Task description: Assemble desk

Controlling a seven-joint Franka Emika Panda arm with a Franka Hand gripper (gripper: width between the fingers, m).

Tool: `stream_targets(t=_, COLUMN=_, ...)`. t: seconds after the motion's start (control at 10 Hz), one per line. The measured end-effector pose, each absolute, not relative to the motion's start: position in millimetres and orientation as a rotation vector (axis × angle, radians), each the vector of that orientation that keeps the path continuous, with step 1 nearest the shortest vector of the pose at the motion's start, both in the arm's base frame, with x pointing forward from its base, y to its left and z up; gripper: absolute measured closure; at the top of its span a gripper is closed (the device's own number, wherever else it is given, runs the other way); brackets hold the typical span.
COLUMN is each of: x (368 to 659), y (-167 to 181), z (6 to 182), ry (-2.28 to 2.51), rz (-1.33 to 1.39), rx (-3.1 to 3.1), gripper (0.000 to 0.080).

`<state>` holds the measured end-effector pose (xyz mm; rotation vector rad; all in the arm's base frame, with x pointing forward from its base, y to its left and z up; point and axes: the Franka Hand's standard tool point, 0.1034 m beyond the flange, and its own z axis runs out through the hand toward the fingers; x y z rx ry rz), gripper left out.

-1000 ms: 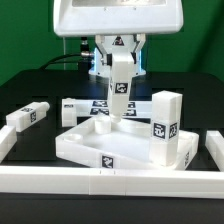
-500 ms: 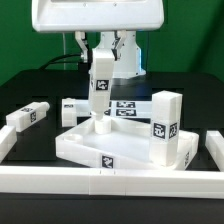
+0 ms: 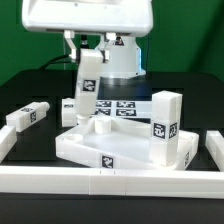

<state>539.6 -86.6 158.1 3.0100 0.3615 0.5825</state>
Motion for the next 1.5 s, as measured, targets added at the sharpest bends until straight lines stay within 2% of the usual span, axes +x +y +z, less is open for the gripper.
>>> stream_targets(t=0.5, x=539, y=-87, z=156.0, ry=0.309, rz=0.571, rx=3.032, gripper=0.0511)
stream_targets(t=0.7, x=535, y=-90, z=148.4, ry=0.322, rz=0.461, rx=3.118, gripper=0.0511)
stream_targets(t=1.1, x=561, y=-82, z=149.9, ry=0.323, rz=0.457, rx=3.139, gripper=0.0511)
stream_targets(t=1.5, x=559, y=-84, z=148.0, ry=0.321, rz=0.451, rx=3.14, gripper=0.0511)
